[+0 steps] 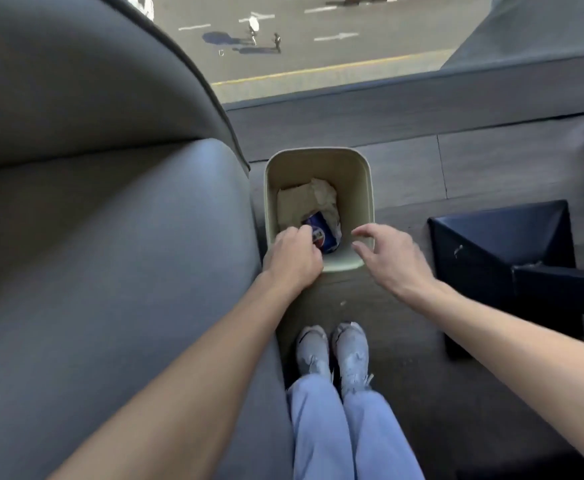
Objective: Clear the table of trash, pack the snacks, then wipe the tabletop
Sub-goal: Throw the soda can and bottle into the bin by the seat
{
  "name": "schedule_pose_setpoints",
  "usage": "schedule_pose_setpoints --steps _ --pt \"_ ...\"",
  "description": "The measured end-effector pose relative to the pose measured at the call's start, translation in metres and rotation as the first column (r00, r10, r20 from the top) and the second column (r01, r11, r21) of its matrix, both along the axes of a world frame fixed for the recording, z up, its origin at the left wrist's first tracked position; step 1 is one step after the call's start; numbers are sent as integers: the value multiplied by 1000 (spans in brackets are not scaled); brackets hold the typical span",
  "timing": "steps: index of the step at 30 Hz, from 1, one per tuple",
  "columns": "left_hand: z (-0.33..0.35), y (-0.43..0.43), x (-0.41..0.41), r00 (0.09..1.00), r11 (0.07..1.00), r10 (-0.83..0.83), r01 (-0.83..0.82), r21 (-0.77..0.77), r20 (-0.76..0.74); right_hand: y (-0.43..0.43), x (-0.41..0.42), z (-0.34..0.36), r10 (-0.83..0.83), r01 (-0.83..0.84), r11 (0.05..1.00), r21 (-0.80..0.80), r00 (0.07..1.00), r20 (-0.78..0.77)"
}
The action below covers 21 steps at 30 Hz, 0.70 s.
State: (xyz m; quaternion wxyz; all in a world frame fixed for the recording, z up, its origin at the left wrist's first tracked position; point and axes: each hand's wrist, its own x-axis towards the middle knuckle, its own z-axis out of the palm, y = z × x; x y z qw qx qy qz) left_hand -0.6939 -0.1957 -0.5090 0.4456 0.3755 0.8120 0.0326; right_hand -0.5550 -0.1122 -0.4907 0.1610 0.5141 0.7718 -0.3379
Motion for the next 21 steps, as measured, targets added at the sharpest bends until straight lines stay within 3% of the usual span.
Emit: schedule_pose_setpoints --steps 4,9,14,17,21 --pt "89 -41 10 977 982 -191 190 -16 -95 -27 19 89 74 -74 997 28 997 24" --pt "213 -86 21 969 971 -211 192 -142 -132 -53 37 204 174 -173 984 -47 984 29" --pt "314 -105 52 965 967 -211 183 -175 -158 -74 79 309 59 -71 993 -90 991 -124" --pt "366 -97 85 959 975 -221 213 -62 -176 -89 125 361 -47 24 994 -105 975 -218" --pt "425 -68 141 967 969 -214 228 97 -136 -106 205 412 -250 220 964 -152 943 -219"
